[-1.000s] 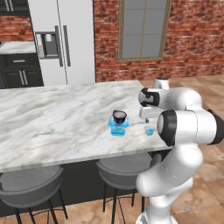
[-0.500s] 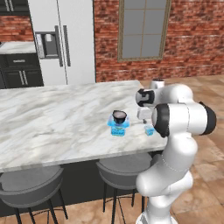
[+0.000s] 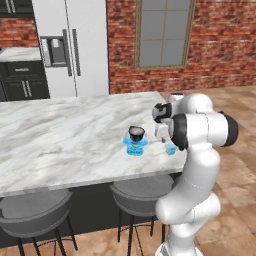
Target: Stack the yogurt containers by placing the smaller containers on top of the larger containers.
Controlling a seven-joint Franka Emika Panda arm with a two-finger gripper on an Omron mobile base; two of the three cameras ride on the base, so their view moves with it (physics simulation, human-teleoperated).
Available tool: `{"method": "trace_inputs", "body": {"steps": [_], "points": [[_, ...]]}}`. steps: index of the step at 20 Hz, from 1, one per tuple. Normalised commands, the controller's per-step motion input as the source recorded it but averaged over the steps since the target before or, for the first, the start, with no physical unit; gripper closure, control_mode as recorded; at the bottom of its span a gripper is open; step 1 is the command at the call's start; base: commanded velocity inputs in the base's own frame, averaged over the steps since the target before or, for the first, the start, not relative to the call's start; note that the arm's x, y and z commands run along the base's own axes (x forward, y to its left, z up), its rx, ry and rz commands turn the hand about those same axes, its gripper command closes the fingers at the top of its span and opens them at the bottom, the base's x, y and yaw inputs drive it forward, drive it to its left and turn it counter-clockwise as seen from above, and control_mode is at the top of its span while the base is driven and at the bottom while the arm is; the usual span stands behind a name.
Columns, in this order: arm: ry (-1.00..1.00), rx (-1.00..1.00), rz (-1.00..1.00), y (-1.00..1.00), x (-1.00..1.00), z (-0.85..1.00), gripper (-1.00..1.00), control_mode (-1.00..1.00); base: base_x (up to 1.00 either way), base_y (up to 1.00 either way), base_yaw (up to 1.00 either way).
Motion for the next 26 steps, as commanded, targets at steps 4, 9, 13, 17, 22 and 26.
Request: {"method": "trace_inputs", "body": {"steps": [4,9,13,17,22,26], "points": [[0.00,0.00,0.06,-0.01,0.07,-0.16,-1.00,-1.00,0.00,0.00,0.00],[0.01,0.00,0.04,-0.04,0.01,-0.15,-1.00,-1.00,0.00,0.00,0.00],[0.00,0.00,0.03,-0.05,0.02,-0.13,-1.00,-1.00,0.00,0.00,0.00],[0.00,0.00,0.01,-0.02,0.00,-0.09,-1.00,-1.00,0.00,0.00,0.00],[0.01,0.00,0.00,0.00,0.00,-0.07,-1.00,-1.00,0.00,0.00,0.00],[0.00,0.00,0.00,0.00,0.00,-0.08,-1.00,-1.00,0.00,0.00,0.00]]}}
